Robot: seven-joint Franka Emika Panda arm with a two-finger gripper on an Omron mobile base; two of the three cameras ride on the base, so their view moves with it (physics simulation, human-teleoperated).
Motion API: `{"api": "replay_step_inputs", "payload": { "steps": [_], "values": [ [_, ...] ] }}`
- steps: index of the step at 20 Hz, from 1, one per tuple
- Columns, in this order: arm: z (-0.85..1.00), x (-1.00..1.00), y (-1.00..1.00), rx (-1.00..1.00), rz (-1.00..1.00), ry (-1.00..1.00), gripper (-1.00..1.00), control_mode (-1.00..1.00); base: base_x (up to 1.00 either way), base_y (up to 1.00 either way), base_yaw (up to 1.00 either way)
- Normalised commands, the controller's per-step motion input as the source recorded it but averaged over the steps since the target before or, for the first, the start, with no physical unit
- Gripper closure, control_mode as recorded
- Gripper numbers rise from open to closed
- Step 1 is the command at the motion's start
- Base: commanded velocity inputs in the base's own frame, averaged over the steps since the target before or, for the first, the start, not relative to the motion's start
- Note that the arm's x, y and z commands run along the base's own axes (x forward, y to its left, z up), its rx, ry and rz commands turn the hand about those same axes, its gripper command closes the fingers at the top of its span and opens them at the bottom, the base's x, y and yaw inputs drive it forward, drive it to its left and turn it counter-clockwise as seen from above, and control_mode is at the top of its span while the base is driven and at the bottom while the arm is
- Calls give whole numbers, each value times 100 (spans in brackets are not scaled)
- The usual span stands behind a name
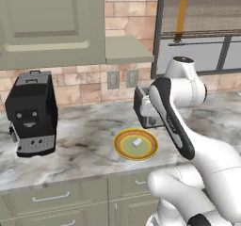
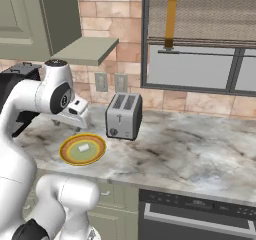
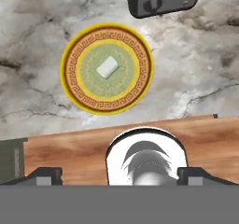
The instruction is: Pick up the marshmallow and place it in the cup of hot chocolate on the dining counter.
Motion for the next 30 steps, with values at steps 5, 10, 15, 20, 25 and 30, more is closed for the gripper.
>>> {"api": "replay_step_inputs", "payload": {
  "steps": [5,10,15,20,25,30],
  "values": [
    [-41,-35,14,0,-37,30,-100,-100,0,0,0],
    [-51,-8,14,0,-32,19,-100,-100,0,0,0],
    [-32,23,2,-6,-23,2,-100,-100,0,0,0],
    [-43,30,0,-15,-5,0,-100,-100,0,0,0],
    [-41,42,0,-5,0,0,-100,-100,0,0,0],
    [-18,51,0,0,1,0,-100,-100,0,0,0]
  ]
}}
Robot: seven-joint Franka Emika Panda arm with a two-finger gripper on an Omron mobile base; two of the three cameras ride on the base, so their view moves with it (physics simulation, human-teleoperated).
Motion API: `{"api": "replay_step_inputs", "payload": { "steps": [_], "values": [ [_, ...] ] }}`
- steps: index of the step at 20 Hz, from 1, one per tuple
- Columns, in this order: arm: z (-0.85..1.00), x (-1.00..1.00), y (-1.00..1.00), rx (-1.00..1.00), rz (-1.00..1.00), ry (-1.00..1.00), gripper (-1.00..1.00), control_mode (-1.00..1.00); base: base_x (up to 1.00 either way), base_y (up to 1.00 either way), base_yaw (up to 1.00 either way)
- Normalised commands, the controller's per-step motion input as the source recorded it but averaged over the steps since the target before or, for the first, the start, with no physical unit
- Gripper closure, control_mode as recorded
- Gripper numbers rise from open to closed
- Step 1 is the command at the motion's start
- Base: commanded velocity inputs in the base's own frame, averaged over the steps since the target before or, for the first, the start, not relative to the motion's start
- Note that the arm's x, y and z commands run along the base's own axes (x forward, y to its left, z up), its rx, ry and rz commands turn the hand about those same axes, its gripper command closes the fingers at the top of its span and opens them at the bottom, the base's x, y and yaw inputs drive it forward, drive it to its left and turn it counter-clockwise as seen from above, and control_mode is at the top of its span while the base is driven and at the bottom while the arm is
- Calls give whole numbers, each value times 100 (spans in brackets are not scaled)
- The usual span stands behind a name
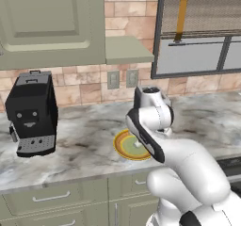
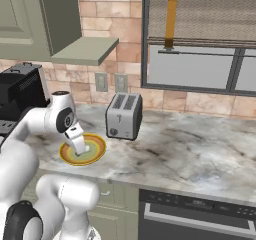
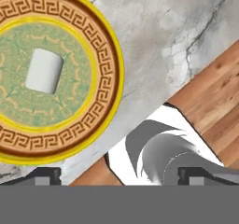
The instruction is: Pick up the marshmallow and place it in the cup of hot chocolate on the dining counter.
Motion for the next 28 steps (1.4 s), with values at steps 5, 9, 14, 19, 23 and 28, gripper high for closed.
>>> {"api": "replay_step_inputs", "payload": {
  "steps": [5,9,14,19,23,28],
  "values": [
    [-23,51,0,0,0,0,-100,-100,0,0,0],
    [-39,41,0,0,0,0,-100,-100,0,0,0],
    [-37,36,0,0,0,0,-100,-100,0,0,0],
    [-29,41,6,0,0,0,-100,-100,0,0,0],
    [-33,35,14,0,-2,0,-100,-100,0,0,0],
    [-27,27,5,0,-1,0,-100,-100,0,0,0]
  ]
}}
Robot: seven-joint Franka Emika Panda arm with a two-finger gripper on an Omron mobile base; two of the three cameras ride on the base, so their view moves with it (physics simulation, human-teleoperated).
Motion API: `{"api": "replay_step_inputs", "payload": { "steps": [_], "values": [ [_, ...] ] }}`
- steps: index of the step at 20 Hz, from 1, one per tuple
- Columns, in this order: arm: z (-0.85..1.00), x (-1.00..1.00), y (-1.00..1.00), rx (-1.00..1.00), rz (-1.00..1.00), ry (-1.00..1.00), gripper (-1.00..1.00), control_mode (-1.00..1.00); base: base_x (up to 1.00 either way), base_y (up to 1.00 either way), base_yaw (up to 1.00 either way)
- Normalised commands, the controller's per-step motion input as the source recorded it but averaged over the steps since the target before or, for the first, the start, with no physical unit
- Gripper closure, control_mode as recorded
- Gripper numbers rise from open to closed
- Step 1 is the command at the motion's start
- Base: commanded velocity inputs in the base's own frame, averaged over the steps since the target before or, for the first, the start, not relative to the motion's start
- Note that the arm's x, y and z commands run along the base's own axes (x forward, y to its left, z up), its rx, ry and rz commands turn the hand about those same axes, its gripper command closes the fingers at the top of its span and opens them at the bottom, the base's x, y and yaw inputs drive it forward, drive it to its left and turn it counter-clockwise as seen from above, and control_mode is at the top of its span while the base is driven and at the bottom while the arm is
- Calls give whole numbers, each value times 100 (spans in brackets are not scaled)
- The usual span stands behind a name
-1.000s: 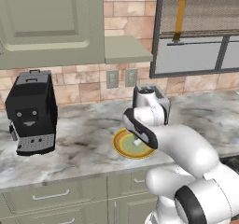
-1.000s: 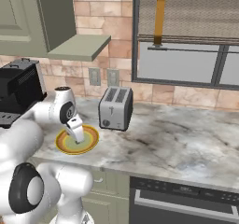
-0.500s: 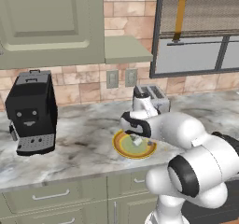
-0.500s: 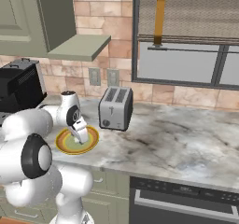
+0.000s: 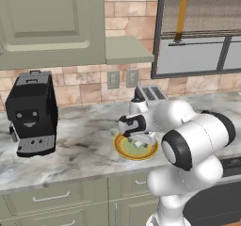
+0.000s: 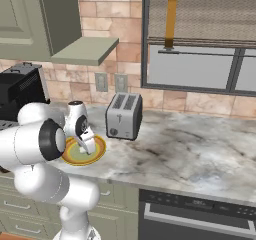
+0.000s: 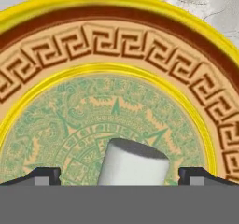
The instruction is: Pick up the marshmallow and place it in the cup of hot chocolate on the dining counter.
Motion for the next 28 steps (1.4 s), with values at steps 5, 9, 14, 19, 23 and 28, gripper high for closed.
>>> {"api": "replay_step_inputs", "payload": {
  "steps": [5,9,14,19,23,28],
  "values": [
    [-26,15,0,0,-1,0,-100,-100,0,0,0],
    [-29,0,20,0,-4,0,100,-100,0,0,0],
    [-12,0,12,0,-6,0,100,-100,0,0,0],
    [4,-1,13,0,-3,-1,100,-100,0,0,0],
    [60,-28,5,0,0,-16,100,-100,0,0,0],
    [86,-43,2,0,8,-26,100,-100,0,0,0]
  ]
}}
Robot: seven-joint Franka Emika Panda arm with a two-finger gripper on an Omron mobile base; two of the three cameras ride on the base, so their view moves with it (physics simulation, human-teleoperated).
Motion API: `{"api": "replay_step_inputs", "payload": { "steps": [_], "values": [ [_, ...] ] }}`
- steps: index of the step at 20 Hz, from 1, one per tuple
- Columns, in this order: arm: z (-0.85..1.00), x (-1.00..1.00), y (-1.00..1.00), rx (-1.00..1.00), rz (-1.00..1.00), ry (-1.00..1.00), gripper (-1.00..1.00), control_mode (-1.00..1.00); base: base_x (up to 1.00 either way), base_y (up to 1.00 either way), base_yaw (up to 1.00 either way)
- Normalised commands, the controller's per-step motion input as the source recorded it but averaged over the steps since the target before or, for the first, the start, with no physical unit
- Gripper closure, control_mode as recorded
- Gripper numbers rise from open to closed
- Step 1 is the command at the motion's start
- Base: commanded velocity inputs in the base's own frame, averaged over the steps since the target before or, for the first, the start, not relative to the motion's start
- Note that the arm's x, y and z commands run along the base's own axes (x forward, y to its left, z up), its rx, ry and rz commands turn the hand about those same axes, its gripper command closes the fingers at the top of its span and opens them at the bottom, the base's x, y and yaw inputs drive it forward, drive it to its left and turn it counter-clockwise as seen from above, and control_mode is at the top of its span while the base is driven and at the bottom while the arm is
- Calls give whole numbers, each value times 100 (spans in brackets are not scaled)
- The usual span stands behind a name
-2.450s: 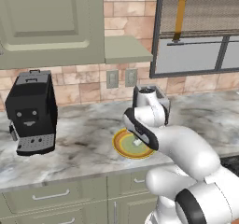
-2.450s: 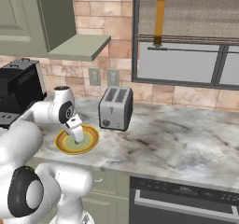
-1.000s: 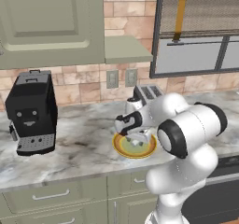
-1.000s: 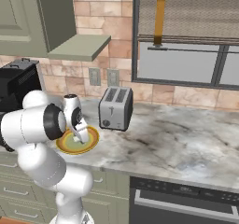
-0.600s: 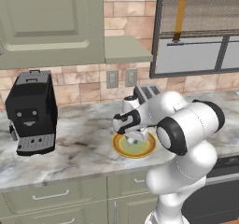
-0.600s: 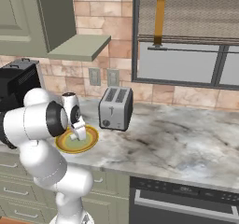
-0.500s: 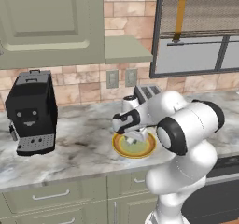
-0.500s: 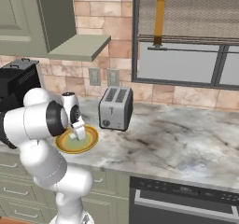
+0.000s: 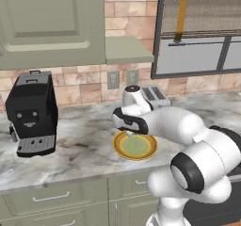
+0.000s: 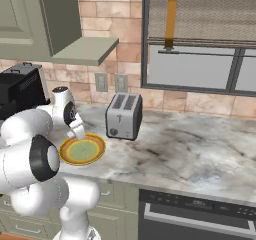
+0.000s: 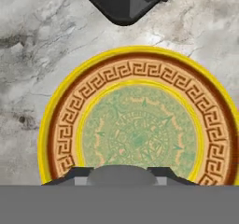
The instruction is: Pick up the marshmallow and place it in the cup of hot chocolate on the dining counter.
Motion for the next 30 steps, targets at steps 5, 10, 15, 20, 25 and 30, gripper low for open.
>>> {"api": "replay_step_inputs", "payload": {
  "steps": [5,10,15,20,25,30],
  "values": [
    [81,-45,0,0,41,-33,100,-100,0,0,0],
    [77,-31,-1,1,51,-39,100,-100,0,0,0],
    [60,-33,0,3,46,-43,100,-100,0,0,0],
    [48,-39,0,2,38,-54,100,-100,0,0,0],
    [38,-18,-1,6,45,-44,100,-100,0,0,0],
    [38,-8,-9,0,50,-34,100,-100,0,0,0]
  ]
}}
